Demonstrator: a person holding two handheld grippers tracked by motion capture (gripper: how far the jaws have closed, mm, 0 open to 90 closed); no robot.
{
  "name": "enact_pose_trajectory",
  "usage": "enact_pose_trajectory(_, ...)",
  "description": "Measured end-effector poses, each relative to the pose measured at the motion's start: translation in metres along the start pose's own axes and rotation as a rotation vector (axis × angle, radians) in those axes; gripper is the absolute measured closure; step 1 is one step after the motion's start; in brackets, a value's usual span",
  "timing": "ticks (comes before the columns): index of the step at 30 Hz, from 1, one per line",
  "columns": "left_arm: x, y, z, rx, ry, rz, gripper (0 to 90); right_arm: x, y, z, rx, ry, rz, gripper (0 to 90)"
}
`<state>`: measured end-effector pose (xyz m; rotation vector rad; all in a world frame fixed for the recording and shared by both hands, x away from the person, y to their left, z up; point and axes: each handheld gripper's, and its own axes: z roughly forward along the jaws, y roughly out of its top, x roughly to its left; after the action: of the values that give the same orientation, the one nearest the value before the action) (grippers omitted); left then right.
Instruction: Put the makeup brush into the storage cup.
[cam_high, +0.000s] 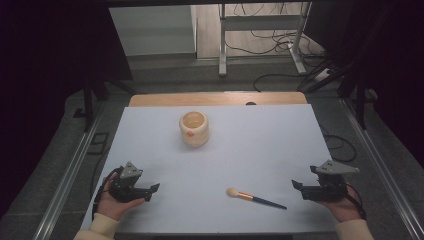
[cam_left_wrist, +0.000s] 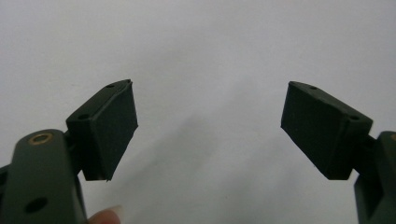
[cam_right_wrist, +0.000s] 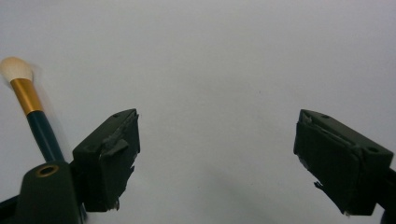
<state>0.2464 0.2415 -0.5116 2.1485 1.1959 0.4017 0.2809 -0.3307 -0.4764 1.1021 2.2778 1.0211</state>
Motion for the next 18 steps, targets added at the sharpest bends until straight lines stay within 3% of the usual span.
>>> enact_pose_trajectory(10,0.000,0.000,0.000,0.001,0.001,0.000,19.1,0.001,0.010,-0.005,-0.029,0.009,0.000,15.2)
enact_pose_trajectory(18,0.000,0.000,0.000,0.001,-0.001,-0.001,19.1,0.006,0.021,-0.009,-0.029,0.007,-0.032,14.1)
